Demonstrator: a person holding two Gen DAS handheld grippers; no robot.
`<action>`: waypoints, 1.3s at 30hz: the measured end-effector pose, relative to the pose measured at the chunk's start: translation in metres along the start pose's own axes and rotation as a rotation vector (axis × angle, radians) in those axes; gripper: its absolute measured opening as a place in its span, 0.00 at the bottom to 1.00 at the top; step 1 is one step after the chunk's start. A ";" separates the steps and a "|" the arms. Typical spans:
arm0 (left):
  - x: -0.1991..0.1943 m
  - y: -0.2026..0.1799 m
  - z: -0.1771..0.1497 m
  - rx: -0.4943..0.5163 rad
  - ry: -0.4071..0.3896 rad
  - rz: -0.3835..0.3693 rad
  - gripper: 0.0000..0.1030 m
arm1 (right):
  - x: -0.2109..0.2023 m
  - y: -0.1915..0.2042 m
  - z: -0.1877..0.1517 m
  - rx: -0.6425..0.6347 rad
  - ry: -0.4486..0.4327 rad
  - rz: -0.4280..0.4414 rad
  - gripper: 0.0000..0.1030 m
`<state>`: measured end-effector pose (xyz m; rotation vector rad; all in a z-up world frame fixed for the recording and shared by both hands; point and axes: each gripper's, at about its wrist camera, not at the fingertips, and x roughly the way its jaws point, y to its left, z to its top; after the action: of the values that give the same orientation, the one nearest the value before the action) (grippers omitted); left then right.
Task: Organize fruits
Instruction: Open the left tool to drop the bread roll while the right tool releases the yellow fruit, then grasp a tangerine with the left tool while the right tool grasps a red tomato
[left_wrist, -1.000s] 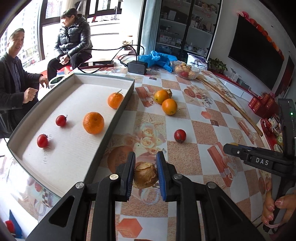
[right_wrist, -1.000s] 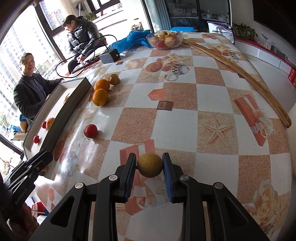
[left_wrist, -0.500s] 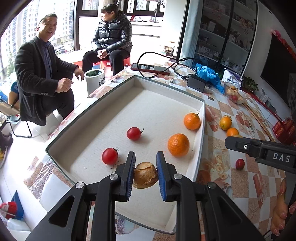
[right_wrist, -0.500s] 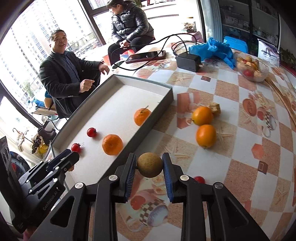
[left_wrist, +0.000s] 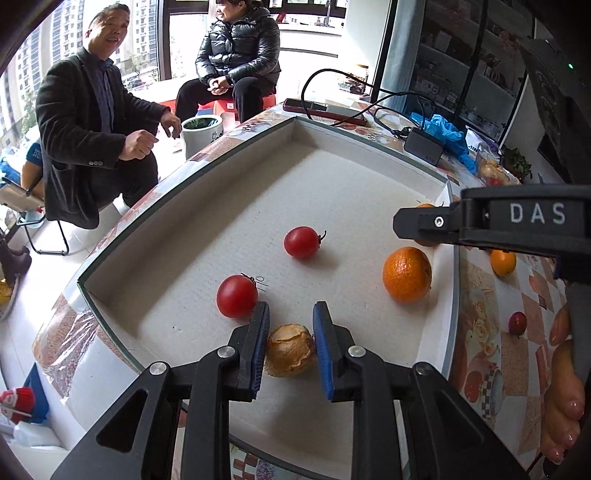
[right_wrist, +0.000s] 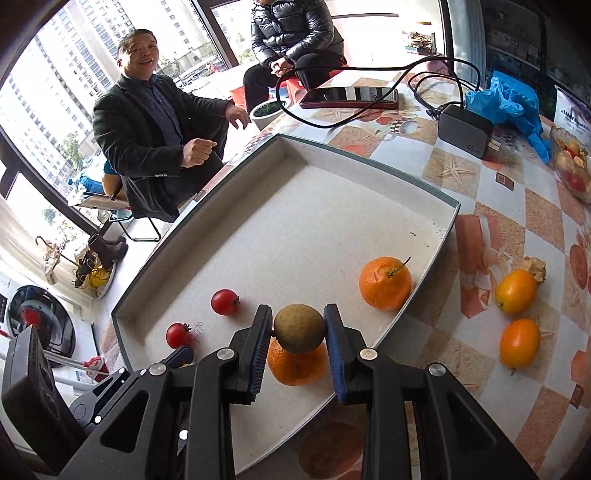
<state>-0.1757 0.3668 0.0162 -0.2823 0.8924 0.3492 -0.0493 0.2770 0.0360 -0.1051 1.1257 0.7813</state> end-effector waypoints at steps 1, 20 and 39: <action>0.000 -0.003 -0.002 0.009 0.001 -0.004 0.30 | 0.002 0.000 0.001 0.002 0.002 0.005 0.30; -0.047 -0.032 0.003 0.054 -0.073 -0.059 0.73 | -0.074 -0.105 -0.083 0.105 -0.123 -0.290 0.92; -0.025 -0.154 0.028 0.245 0.011 -0.139 0.73 | -0.090 -0.148 -0.135 0.133 -0.177 -0.307 0.23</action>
<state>-0.1070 0.2331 0.0671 -0.1195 0.9113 0.1078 -0.0808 0.0621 0.0054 -0.0923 0.9614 0.4323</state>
